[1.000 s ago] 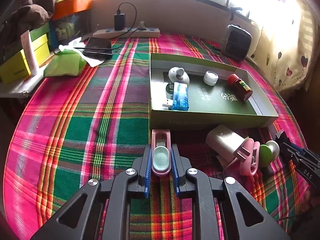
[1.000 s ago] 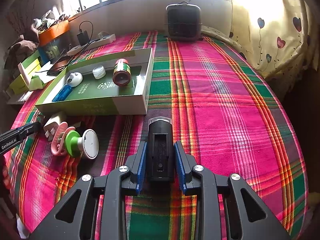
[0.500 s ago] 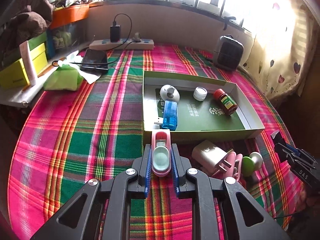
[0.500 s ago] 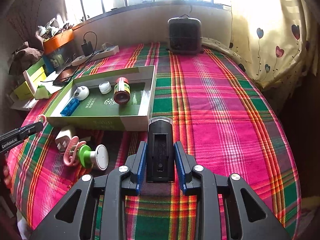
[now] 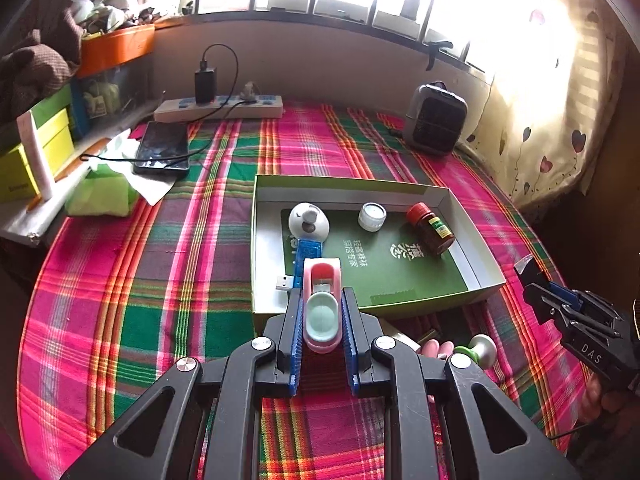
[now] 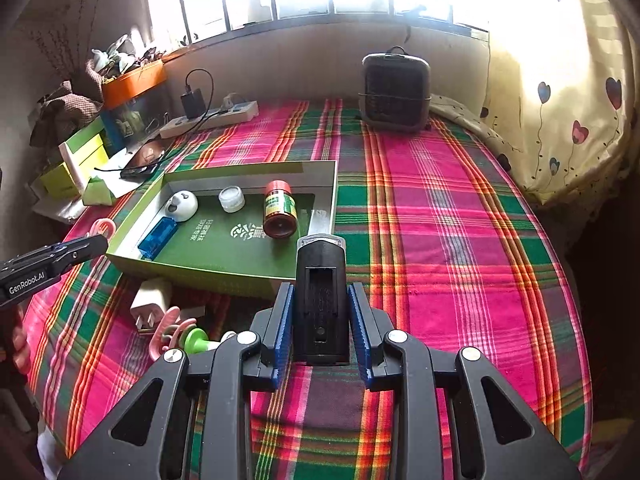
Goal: Organize rigid objects
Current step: 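Carry the black cylinder and pink-white holder into the green tray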
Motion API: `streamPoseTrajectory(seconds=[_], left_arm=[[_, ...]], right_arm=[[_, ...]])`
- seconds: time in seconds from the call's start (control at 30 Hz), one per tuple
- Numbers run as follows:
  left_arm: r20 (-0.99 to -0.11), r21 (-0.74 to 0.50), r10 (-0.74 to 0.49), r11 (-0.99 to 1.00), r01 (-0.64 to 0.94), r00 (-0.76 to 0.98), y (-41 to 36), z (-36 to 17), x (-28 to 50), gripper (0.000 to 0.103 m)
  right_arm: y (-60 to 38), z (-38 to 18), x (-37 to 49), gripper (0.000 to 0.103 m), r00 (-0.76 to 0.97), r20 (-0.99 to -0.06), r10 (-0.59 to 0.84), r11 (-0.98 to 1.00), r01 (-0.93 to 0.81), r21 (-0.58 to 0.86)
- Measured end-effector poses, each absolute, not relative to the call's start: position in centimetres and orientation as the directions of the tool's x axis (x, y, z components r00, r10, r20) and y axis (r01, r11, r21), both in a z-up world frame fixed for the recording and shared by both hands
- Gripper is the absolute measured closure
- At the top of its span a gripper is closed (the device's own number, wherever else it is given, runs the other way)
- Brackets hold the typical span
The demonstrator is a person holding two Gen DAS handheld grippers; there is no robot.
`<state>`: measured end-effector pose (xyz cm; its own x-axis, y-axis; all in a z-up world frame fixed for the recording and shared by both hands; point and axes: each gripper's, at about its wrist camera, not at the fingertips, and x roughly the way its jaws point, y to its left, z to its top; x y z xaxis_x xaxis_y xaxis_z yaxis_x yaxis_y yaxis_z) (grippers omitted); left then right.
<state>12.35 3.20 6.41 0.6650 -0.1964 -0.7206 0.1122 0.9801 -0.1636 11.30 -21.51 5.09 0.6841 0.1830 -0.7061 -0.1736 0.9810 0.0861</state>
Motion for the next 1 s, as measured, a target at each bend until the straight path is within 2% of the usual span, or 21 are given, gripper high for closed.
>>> streamPoseTrajectory(seconds=[0.53, 1.0], left_arm=[[-0.732, -0.189, -0.236, 0.972, 0.143, 0.639, 1.5, 6.3, 15.8, 0.086], [-0.749, -0.194, -0.254, 0.967, 0.164, 0.613, -0.1, 5.4, 18.5, 0.086]], right_arm=[[-19.1, 5.2, 15.4, 0.074, 0.637, -0.716, 0.285, 0.955, -0.252, 0.156], [-16.1, 4.5, 18.3, 0.074, 0.584, -0.734, 0.346, 0.924, -0.347, 0.160]])
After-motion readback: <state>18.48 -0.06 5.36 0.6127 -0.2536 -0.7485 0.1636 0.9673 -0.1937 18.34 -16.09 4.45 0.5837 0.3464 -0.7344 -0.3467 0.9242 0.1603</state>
